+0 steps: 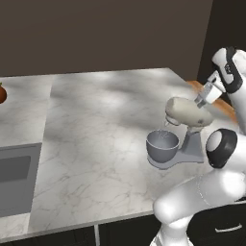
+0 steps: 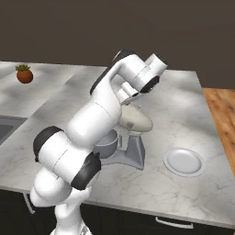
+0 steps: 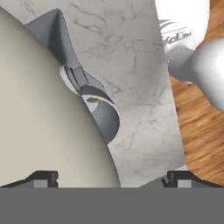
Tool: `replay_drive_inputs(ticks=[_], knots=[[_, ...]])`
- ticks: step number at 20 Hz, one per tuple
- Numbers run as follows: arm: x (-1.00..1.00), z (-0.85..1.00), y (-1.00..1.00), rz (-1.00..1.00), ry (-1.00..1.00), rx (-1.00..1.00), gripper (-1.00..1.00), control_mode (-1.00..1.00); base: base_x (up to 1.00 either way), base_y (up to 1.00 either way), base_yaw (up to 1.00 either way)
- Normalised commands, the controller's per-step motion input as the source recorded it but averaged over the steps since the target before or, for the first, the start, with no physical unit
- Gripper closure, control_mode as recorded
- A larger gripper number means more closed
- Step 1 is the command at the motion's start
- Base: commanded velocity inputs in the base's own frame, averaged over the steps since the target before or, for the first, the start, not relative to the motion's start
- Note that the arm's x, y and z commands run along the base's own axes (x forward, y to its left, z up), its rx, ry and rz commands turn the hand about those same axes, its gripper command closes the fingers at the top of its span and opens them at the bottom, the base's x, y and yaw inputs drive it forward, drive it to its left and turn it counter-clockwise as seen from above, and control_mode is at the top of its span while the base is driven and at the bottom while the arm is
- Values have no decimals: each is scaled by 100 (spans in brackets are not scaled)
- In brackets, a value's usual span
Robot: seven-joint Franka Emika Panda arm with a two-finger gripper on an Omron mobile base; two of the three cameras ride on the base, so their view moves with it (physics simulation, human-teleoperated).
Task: Add butter and sugar cubes to the stand mixer bowl and then turn on the stand mixer to begin making frosting.
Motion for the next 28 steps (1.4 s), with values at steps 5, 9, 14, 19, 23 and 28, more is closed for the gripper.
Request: replay_drive_inputs(ticks=[5,9,14,19,23,28], knots=[[0,-49,77,5,21,-14,-100,-100,0,0,0],[-23,-11,40,2,5,-8,-100,-100,0,0,0],[-87,25,21,3,-20,-20,-100,-100,0,0,0],[-77,17,4,6,-20,-21,-100,-100,0,0,0],[-44,-1,0,18,-17,-22,-100,-100,0,0,0],[-13,-18,-15,11,-1,-7,-100,-100,0,0,0]])
